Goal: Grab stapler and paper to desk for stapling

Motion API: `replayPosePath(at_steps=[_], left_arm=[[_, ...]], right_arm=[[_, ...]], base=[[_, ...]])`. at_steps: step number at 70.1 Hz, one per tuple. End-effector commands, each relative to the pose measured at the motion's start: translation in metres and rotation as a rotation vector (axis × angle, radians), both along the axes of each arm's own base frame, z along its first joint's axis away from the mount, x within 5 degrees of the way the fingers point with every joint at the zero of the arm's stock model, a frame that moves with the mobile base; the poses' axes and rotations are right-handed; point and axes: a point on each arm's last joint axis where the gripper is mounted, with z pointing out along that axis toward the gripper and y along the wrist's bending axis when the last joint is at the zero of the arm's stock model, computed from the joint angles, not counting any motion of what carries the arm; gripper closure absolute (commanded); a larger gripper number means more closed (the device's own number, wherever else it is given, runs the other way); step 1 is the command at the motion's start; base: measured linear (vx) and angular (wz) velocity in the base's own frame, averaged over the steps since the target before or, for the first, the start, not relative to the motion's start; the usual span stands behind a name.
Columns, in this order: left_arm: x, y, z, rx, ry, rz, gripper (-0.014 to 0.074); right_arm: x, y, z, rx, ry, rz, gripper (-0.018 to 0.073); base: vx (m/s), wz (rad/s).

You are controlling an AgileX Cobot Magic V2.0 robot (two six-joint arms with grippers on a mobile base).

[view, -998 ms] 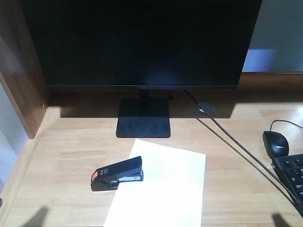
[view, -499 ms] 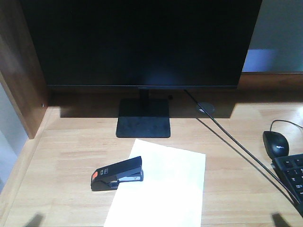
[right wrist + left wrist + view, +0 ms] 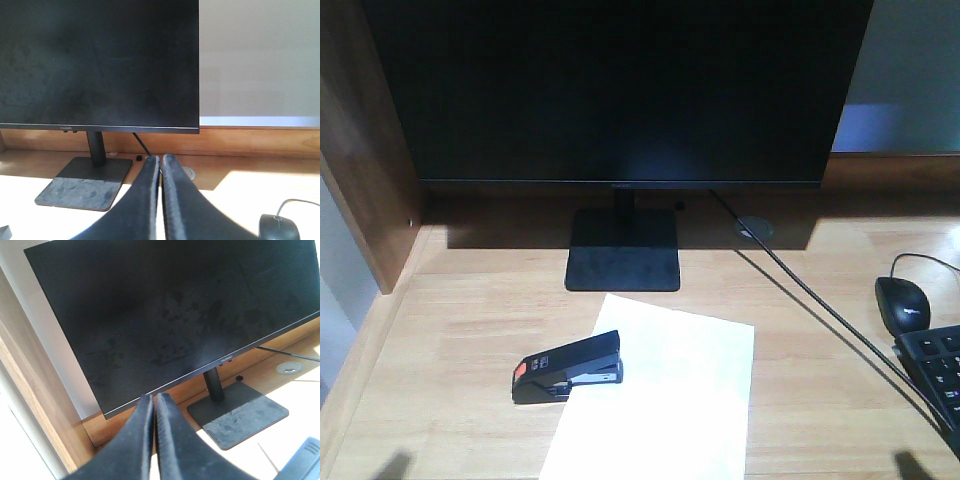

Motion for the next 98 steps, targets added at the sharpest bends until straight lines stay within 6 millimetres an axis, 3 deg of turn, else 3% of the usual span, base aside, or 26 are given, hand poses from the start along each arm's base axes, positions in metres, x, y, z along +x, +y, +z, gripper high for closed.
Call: replayPosePath(at_steps=[1, 23, 46, 73, 98], left_arm=[[0.000, 0.000, 0.014, -0.047, -0.077, 0.000, 0.0603], [-0.001, 0.000, 0.015, -0.078, -0.076, -0.001, 0.0603], [-0.025, 0.014, 0.011, -0.232, -0.056, 0.085, 0.0603], [-0.041, 0.024, -0.052, -0.323, -0.071, 0.220, 0.0603], [-0.032, 0.026, -0.104, -0.370, 0.034, 0.280, 0.0603]], right_arm=[[0.000, 0.000, 0.009, -0.020, -0.026, 0.000, 0.0566], [0.000, 0.000, 0.009, -0.020, -0.026, 0.000, 0.0566], [0.000, 0.000, 0.009, -0.020, -0.026, 0.000, 0.0566], [0.000, 0.000, 0.009, -0.018, -0.026, 0.001, 0.0566], [0.000, 0.000, 0.009, -0.018, -0.026, 0.001, 0.0566]], base=[[0.00, 0.00], [0.00, 0.00], [0.00, 0.00], [0.00, 0.00], [0.00, 0.00]])
